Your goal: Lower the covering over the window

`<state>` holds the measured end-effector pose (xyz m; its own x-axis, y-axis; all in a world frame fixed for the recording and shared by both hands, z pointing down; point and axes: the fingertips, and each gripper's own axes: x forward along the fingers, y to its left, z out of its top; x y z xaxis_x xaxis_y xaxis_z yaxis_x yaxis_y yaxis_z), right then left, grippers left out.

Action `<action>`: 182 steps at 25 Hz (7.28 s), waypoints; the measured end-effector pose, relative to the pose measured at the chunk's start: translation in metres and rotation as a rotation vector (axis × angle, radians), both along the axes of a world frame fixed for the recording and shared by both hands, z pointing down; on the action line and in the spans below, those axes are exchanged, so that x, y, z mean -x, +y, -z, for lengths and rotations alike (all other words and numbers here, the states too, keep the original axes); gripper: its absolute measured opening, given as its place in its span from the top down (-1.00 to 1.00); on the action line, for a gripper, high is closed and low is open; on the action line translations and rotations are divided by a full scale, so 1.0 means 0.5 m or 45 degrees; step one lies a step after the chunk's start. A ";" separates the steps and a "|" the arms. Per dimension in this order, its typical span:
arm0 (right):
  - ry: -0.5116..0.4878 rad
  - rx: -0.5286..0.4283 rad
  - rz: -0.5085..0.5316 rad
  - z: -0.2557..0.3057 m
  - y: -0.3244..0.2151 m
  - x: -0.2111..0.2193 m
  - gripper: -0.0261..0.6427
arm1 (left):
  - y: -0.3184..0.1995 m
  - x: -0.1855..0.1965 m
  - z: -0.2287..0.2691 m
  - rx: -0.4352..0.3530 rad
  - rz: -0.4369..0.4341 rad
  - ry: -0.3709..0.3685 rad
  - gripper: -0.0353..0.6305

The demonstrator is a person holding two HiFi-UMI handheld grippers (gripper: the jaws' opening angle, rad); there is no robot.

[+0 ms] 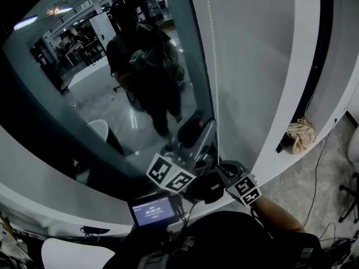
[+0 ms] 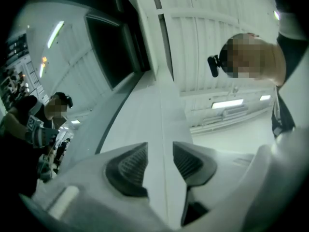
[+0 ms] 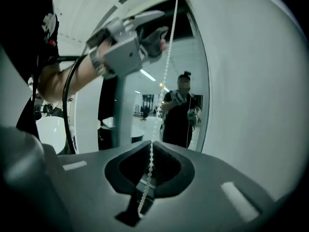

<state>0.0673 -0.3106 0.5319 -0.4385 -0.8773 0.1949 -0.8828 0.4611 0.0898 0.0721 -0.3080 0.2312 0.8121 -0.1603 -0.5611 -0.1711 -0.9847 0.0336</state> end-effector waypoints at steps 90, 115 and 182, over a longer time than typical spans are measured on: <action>0.161 0.313 -0.163 -0.203 0.134 -0.050 0.89 | 0.076 -0.108 -0.045 -0.029 -0.016 -0.135 0.85; -0.550 -0.779 -0.188 0.691 0.133 -0.130 0.60 | 0.124 -0.088 -0.726 0.351 -0.109 -1.016 0.86; -0.050 0.289 -0.243 -0.155 0.157 -0.091 0.69 | 0.031 -0.093 -0.163 0.126 -0.086 -0.359 0.86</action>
